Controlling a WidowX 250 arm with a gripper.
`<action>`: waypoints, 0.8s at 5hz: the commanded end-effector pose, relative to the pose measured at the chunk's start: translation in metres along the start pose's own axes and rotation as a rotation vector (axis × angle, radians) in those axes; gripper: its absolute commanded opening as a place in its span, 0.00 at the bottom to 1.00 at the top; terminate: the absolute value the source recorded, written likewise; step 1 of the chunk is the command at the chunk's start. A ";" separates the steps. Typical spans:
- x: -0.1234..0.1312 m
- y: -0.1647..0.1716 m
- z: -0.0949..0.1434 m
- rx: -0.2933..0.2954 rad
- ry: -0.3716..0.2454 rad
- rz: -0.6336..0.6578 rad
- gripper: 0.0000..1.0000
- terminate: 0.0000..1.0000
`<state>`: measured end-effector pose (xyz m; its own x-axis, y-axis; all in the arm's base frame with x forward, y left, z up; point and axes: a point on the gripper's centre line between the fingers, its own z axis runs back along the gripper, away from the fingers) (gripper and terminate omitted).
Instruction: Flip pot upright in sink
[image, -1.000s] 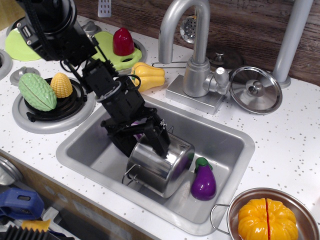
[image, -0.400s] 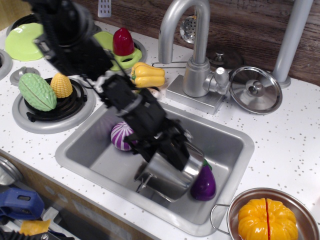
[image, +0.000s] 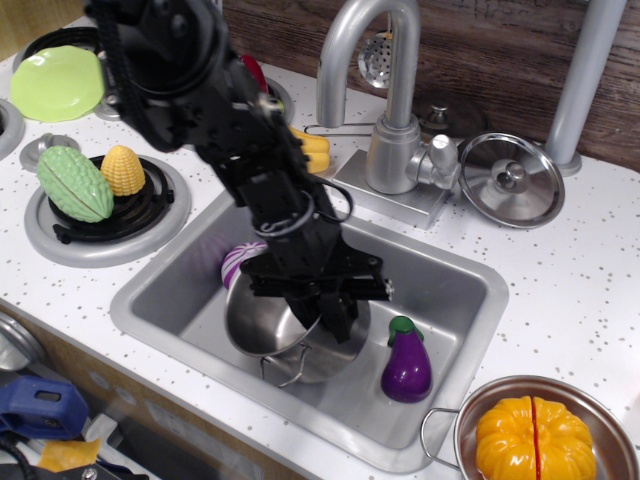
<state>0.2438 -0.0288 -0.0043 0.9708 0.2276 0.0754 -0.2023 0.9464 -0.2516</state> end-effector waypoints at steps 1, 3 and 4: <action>-0.007 -0.008 0.002 0.102 -0.067 -0.003 1.00 0.00; -0.007 -0.006 0.000 0.093 -0.068 -0.030 1.00 0.00; -0.007 -0.006 0.000 0.093 -0.068 -0.030 1.00 0.00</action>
<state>0.2337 -0.0363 -0.0097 0.9707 0.2067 0.1223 -0.1877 0.9706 -0.1506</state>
